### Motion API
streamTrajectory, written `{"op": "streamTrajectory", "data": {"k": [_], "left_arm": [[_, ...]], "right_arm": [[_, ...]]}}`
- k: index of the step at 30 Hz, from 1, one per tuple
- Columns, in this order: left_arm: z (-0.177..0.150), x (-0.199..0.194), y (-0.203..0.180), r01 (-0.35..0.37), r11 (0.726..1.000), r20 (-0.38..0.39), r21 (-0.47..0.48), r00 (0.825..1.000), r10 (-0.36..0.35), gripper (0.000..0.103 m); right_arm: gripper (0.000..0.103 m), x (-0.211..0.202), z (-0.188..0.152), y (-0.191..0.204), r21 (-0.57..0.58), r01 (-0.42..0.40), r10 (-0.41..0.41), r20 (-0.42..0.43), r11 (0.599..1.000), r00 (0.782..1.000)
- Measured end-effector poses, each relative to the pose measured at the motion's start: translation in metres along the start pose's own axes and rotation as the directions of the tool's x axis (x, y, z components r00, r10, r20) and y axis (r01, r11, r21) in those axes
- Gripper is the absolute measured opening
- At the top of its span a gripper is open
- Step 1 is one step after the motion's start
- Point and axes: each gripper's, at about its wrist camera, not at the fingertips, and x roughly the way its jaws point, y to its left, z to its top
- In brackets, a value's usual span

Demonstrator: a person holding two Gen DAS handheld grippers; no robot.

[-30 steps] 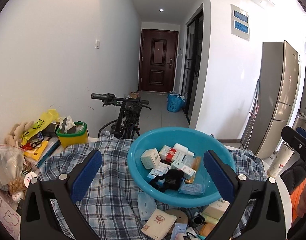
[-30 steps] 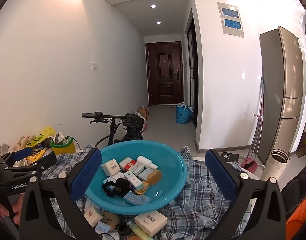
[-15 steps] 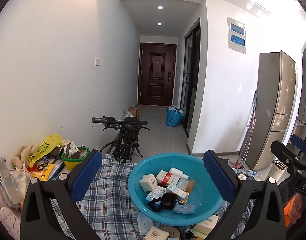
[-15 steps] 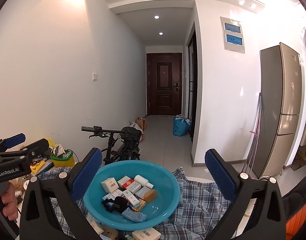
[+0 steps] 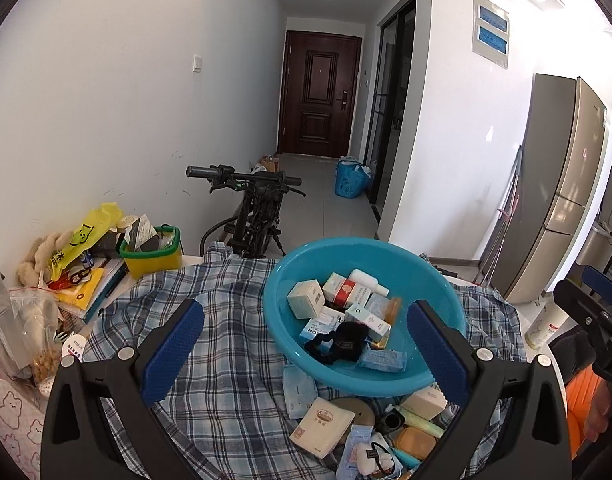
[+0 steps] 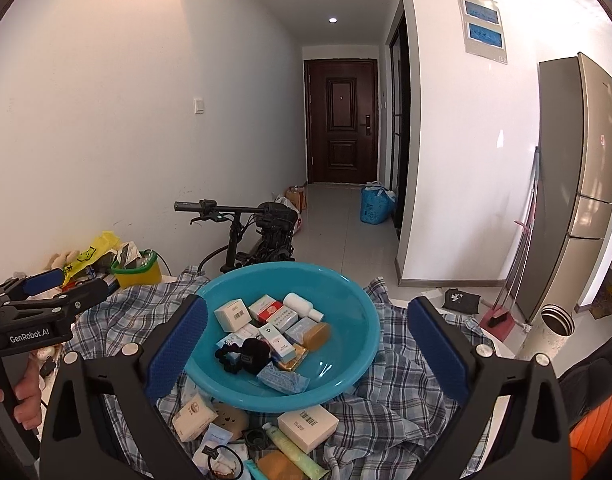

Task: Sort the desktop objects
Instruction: 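Move both tools toward the items scattered beside the turquoise basin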

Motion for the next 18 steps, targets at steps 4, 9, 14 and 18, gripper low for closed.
{"op": "streamTrajectory", "data": {"k": [4,9,14,18], "left_arm": [[-0.016,0.012,0.002,0.02,1.0,-0.055,-0.007,0.998,-0.02,0.103],[-0.038,0.028,-0.001,0.03,1.0,-0.121,0.007,0.992,-0.029,0.103],[-0.056,0.04,0.001,0.023,1.0,-0.164,0.016,0.986,-0.02,0.103],[-0.066,0.046,0.001,0.017,1.0,-0.187,0.023,0.982,-0.012,0.103]], "right_arm": [[0.096,0.007,-0.019,-0.002,0.011,-0.002,0.003,-0.042,1.0,0.999],[0.094,0.016,-0.04,-0.003,0.017,-0.006,0.008,-0.091,1.0,0.996],[0.093,0.024,-0.061,-0.005,0.014,-0.014,0.016,-0.145,1.0,0.989],[0.092,0.031,-0.076,-0.007,0.022,-0.019,0.023,-0.186,1.0,0.982]]}}
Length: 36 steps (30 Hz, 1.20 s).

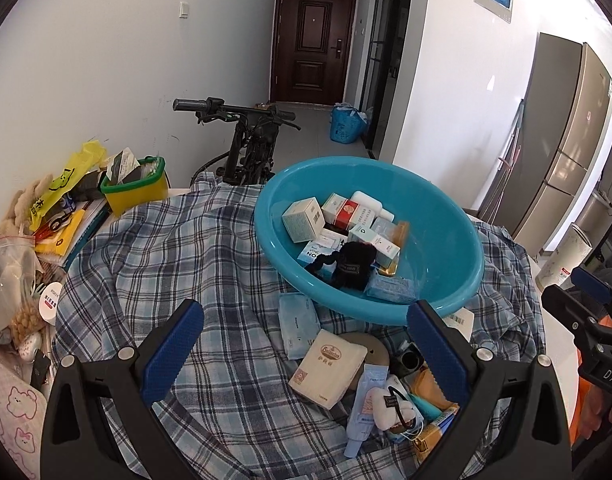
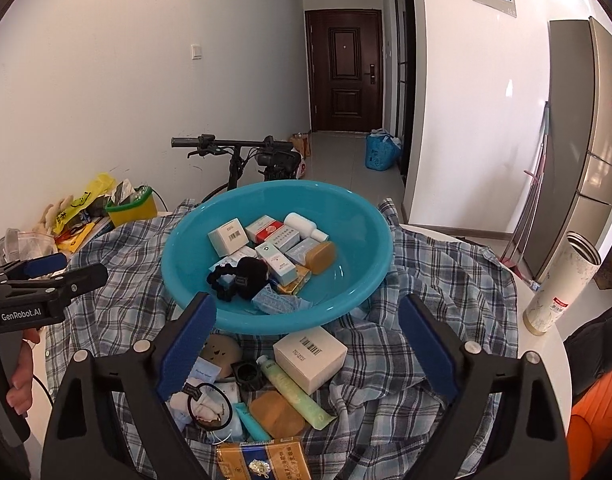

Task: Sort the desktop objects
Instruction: 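Move both tools toward the items scattered beside the turquoise basin, then close the left gripper on the beige Saizeriya tissue pack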

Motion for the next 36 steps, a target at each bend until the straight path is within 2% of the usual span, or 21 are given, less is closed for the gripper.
{"op": "streamTrajectory", "data": {"k": [8,11,13,18,20,22,23,29,32,36], "left_arm": [[-0.02,0.02,-0.007,0.017,0.998,-0.068,0.062,0.998,-0.013,0.103],[-0.025,0.029,-0.007,0.054,0.997,-0.109,0.057,0.993,-0.047,0.102],[-0.029,0.033,-0.007,0.05,0.997,-0.124,0.065,0.991,-0.041,0.096],[-0.037,0.044,-0.006,0.047,0.996,-0.154,0.08,0.988,-0.034,0.093],[-0.039,0.049,-0.006,0.057,0.995,-0.17,0.088,0.985,-0.041,0.085],[-0.043,0.058,-0.007,0.087,0.991,-0.213,0.099,0.975,-0.064,0.068],[-0.045,0.063,-0.007,0.09,0.991,-0.238,0.101,0.969,-0.064,0.065],[-0.056,0.085,-0.006,0.107,0.989,-0.29,0.098,0.954,-0.075,0.065],[-0.059,0.095,-0.002,0.112,0.99,-0.302,0.084,0.95,-0.082,0.08],[-0.062,0.11,-0.001,0.112,0.989,-0.317,0.092,0.945,-0.078,0.084]], "right_arm": [[0.091,0.012,-0.016,-0.004,0.007,0.005,-0.005,-0.036,1.0,0.999],[0.09,0.014,-0.019,-0.005,0.009,0.002,-0.002,-0.044,1.0,0.999],[0.088,0.015,-0.022,-0.006,0.012,0.0,0.0,-0.05,1.0,0.999],[0.084,0.022,-0.028,-0.006,0.015,-0.004,0.005,-0.07,1.0,0.998],[0.079,0.024,-0.03,-0.006,0.016,-0.011,0.012,-0.079,1.0,0.997],[0.072,0.027,-0.033,-0.006,0.015,-0.019,0.02,-0.084,1.0,0.996],[0.07,0.028,-0.034,-0.006,0.014,-0.024,0.025,-0.086,1.0,0.996],[0.056,0.033,-0.038,-0.001,-0.008,-0.038,0.037,-0.101,0.999,0.994],[0.05,0.036,-0.04,0.001,-0.016,-0.044,0.042,-0.11,0.999,0.993],[0.05,0.044,-0.046,0.0,-0.011,-0.049,0.048,-0.129,0.999,0.99]]}}
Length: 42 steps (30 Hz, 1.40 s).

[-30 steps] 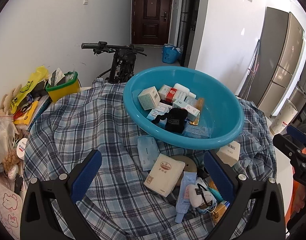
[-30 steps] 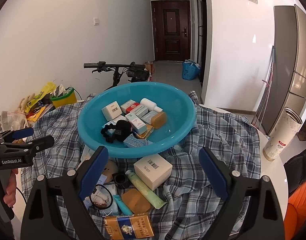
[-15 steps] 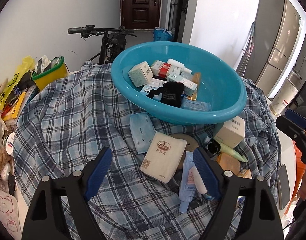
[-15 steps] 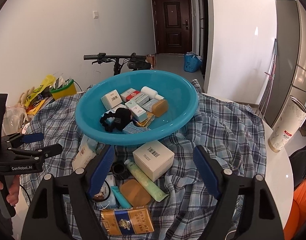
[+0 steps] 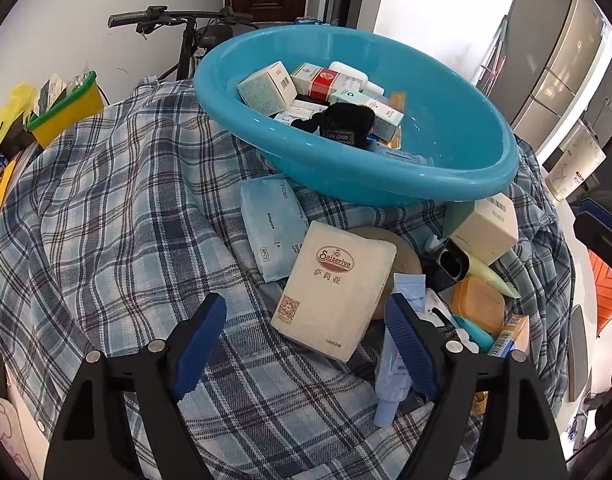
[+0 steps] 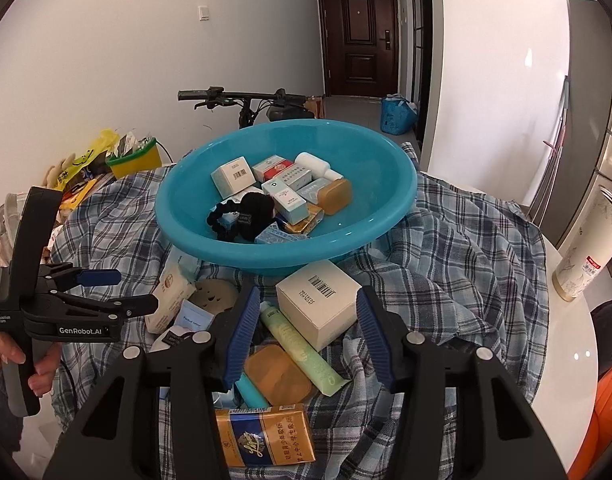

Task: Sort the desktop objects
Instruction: 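Close the left gripper on the beige Saizeriya tissue pack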

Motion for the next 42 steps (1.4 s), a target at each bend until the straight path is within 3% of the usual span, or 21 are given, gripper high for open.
{"op": "streamTrajectory", "data": {"k": [3,8,14,23,24,25,27,31,37,40,42], "left_arm": [[0.001,0.016,0.005,-0.012,1.0,-0.024,-0.018,1.0,0.012,0.084],[0.007,0.03,0.009,0.069,0.996,-0.046,-0.047,0.996,-0.071,0.084],[0.008,0.039,-0.004,0.116,0.993,-0.068,0.007,0.991,-0.115,0.084],[0.013,0.046,-0.001,0.135,0.991,-0.07,-0.017,0.988,-0.136,0.085],[0.013,0.045,-0.002,0.139,0.99,-0.068,-0.016,0.988,-0.14,0.082],[0.012,0.044,-0.002,0.151,0.988,-0.068,-0.018,0.986,-0.152,0.07],[0.013,0.041,-0.002,0.158,0.987,-0.066,-0.029,0.985,-0.159,0.057],[0.014,0.029,0.003,0.08,0.996,-0.019,-0.049,0.997,-0.081,0.053],[0.01,-0.001,0.008,0.034,0.997,0.059,-0.066,0.998,-0.03,0.052],[0.009,-0.018,0.006,-0.081,0.995,0.126,-0.051,0.988,0.087,0.052],[0.008,-0.026,0.007,-0.115,0.992,0.158,-0.053,0.98,0.122,0.052]], "right_arm": [[0.05,0.006,-0.003,-0.001,0.007,-0.001,0.002,-0.017,1.0,1.0],[0.05,0.01,-0.006,-0.005,0.0,0.014,-0.014,-0.036,1.0,0.999],[0.05,0.014,-0.007,-0.014,0.02,0.03,-0.029,-0.043,0.999,0.999],[0.053,0.022,-0.009,-0.013,0.019,0.018,-0.017,-0.064,1.0,0.998],[0.055,0.022,-0.009,-0.013,0.022,0.017,-0.015,-0.064,1.0,0.998],[0.056,0.022,-0.009,-0.014,0.024,0.016,-0.015,-0.063,1.0,0.998],[0.056,0.022,-0.009,-0.015,0.029,0.019,-0.018,-0.064,0.999,0.998],[0.061,0.022,-0.01,-0.017,0.037,0.021,-0.019,-0.067,0.999,0.998],[0.074,0.025,-0.012,-0.015,0.025,0.019,-0.017,-0.077,1.0,0.997],[0.077,0.033,-0.013,-0.013,0.015,0.016,-0.014,-0.088,1.0,0.996],[0.077,0.045,-0.013,-0.012,-0.009,0.02,-0.021,-0.109,1.0,0.994]]}}
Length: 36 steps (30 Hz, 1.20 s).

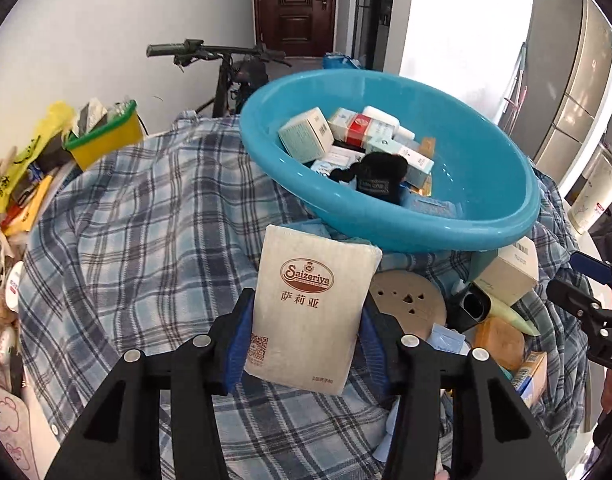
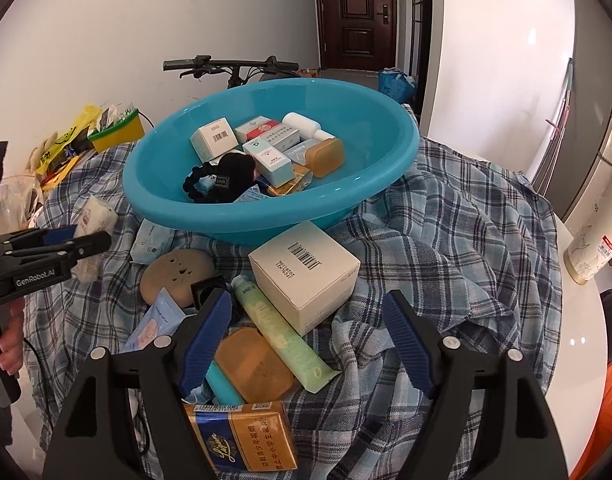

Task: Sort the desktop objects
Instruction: 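Close the left gripper on the beige Saizeriya tissue pack, then grasp the white barcode box with the right gripper while the left holds the tissue pack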

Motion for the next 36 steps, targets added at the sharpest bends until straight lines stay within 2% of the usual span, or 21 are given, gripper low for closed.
{"op": "streamTrajectory", "data": {"k": [4,11,13,17,20,25,31,36], "left_arm": [[-0.001,-0.006,0.008,0.027,0.999,-0.008,-0.024,1.0,-0.028,0.052],[-0.007,0.001,0.002,0.02,1.0,-0.038,-0.004,0.999,-0.02,0.052],[-0.006,0.003,-0.001,0.006,1.0,-0.036,0.015,0.999,-0.006,0.052],[-0.005,0.005,-0.004,0.036,0.999,-0.053,0.011,0.998,-0.036,0.052],[-0.005,0.005,-0.005,0.037,0.999,-0.048,0.015,0.998,-0.036,0.052],[-0.007,0.007,-0.006,0.022,0.999,-0.061,0.027,0.998,-0.02,0.052],[-0.01,0.008,-0.004,0.03,0.999,-0.067,0.02,0.997,-0.029,0.052],[-0.01,0.002,-0.004,0.03,0.999,-0.053,0.022,0.998,-0.029,0.052]], "right_arm": [[0.077,0.024,0.004,0.0,-0.062,-0.002,0.0,-0.035,0.998,0.999],[0.077,0.048,0.01,-0.004,-0.137,-0.085,0.08,-0.037,0.987,0.996],[0.077,0.052,0.015,0.0,-0.168,-0.088,0.082,-0.041,0.982,0.996],[0.077,0.062,0.019,0.005,-0.21,-0.081,0.073,-0.046,0.974,0.996],[0.074,0.064,0.018,0.003,-0.196,-0.089,0.079,-0.054,0.977,0.995],[0.061,0.05,0.013,-0.008,-0.121,-0.099,0.093,-0.057,0.988,0.994],[0.059,0.025,0.005,-0.012,-0.035,-0.11,0.108,-0.05,0.993,0.993],[0.058,-0.002,-0.004,-0.004,-0.041,-0.109,0.109,-0.001,0.993,0.994]]}}
